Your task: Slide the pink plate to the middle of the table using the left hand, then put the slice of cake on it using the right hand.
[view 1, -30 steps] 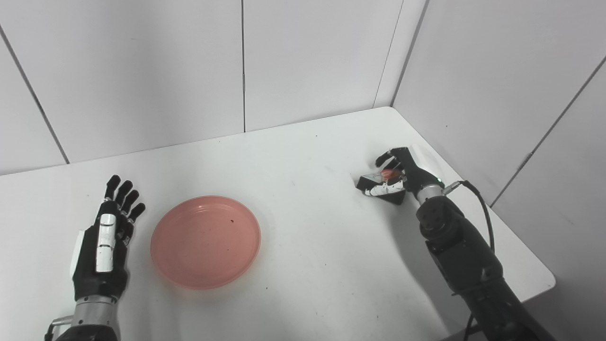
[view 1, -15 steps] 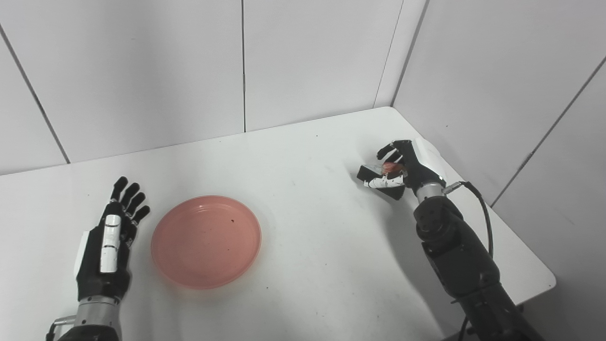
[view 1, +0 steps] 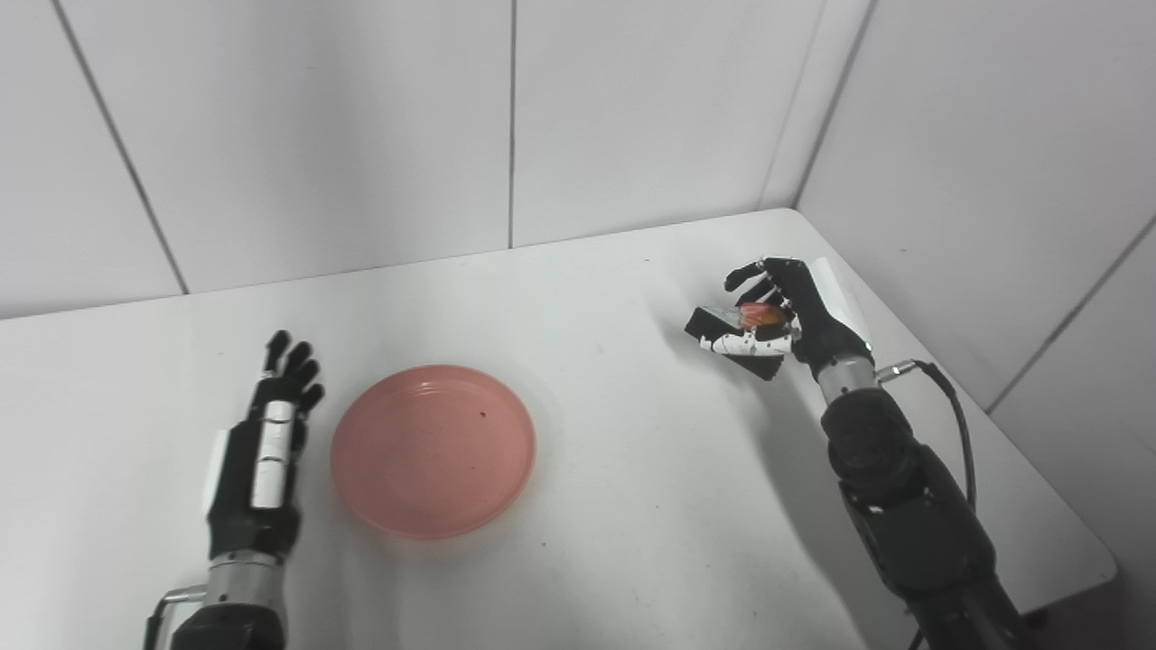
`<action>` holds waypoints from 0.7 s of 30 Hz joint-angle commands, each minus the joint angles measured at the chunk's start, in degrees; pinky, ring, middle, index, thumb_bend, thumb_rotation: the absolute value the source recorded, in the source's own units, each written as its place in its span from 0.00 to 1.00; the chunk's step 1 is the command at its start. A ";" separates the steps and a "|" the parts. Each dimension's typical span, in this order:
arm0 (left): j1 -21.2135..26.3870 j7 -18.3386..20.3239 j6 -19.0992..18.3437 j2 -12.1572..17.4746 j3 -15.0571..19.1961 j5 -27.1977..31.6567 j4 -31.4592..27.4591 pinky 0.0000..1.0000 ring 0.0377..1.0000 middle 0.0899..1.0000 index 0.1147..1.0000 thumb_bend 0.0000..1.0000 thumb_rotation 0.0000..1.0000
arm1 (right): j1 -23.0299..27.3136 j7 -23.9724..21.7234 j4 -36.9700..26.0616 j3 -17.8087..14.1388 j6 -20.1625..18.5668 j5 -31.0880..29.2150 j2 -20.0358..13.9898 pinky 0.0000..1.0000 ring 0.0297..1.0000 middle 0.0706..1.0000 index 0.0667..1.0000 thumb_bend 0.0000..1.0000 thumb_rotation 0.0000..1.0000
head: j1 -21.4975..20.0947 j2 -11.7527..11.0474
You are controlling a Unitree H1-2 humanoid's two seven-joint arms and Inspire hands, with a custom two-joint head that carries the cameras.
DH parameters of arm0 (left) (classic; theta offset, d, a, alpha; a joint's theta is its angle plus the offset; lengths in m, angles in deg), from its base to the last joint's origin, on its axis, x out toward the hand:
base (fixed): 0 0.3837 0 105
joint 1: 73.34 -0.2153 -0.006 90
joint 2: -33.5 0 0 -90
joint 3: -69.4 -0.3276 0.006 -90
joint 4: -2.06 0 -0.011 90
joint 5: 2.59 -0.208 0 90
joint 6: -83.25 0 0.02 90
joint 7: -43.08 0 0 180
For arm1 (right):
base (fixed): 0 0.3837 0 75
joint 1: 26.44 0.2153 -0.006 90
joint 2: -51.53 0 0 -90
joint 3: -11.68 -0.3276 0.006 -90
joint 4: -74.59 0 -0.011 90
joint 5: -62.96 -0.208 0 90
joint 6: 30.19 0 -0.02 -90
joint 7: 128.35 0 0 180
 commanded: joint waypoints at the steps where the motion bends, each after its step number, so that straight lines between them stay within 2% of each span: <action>1: -3.17 -0.96 -0.17 -1.34 -0.35 -0.37 1.36 0.98 0.98 0.98 0.99 0.64 0.93 | 0.98 -0.57 -3.71 0.68 3.86 -0.38 0.18 0.25 0.30 0.39 0.48 0.52 0.00 | 0.05 0.06; 6: -2.99 -0.91 0.17 -2.13 -0.47 -0.21 1.86 1.00 1.00 0.99 1.00 0.61 0.93 | 0.30 -3.93 -10.92 4.69 4.19 -0.58 2.81 0.21 0.26 0.36 0.48 0.51 0.00 | 3.73 0.43; 7: -2.98 -0.97 0.17 -2.17 -0.59 -0.41 1.95 1.00 1.00 1.00 1.00 0.62 0.95 | 0.24 -4.84 -11.86 5.21 4.33 -1.11 3.11 0.19 0.23 0.41 0.46 0.52 0.00 | 3.73 0.43; 10: -3.28 -1.81 0.51 -2.83 -0.81 -0.94 1.64 1.00 1.00 1.00 1.00 0.60 0.95 | 0.92 -7.74 -13.83 7.43 5.23 -2.61 4.52 0.18 0.21 0.43 0.45 0.52 0.00 | 5.89 0.84; 13: -3.43 -2.42 1.10 -3.09 -1.05 -1.49 1.93 1.00 0.99 0.99 1.00 0.59 0.97 | 1.79 -10.73 -15.66 8.57 4.95 -6.51 6.50 0.21 0.25 0.39 0.48 0.52 0.00 | 7.76 0.69; 17: -3.48 -3.35 0.83 -3.77 -1.03 -2.05 1.97 1.00 0.99 0.99 1.00 0.55 0.98 | 3.36 -12.94 -17.91 10.35 2.01 -5.79 8.78 0.22 0.26 0.36 0.48 0.51 0.00 | 9.38 1.17; 21: -3.44 -4.03 0.38 -4.25 -1.26 -2.59 1.95 1.00 0.99 0.99 1.00 0.52 1.00 | 4.92 -14.61 -17.48 11.86 1.84 -4.99 10.11 0.22 0.27 0.38 0.48 0.51 0.00 | 10.99 1.89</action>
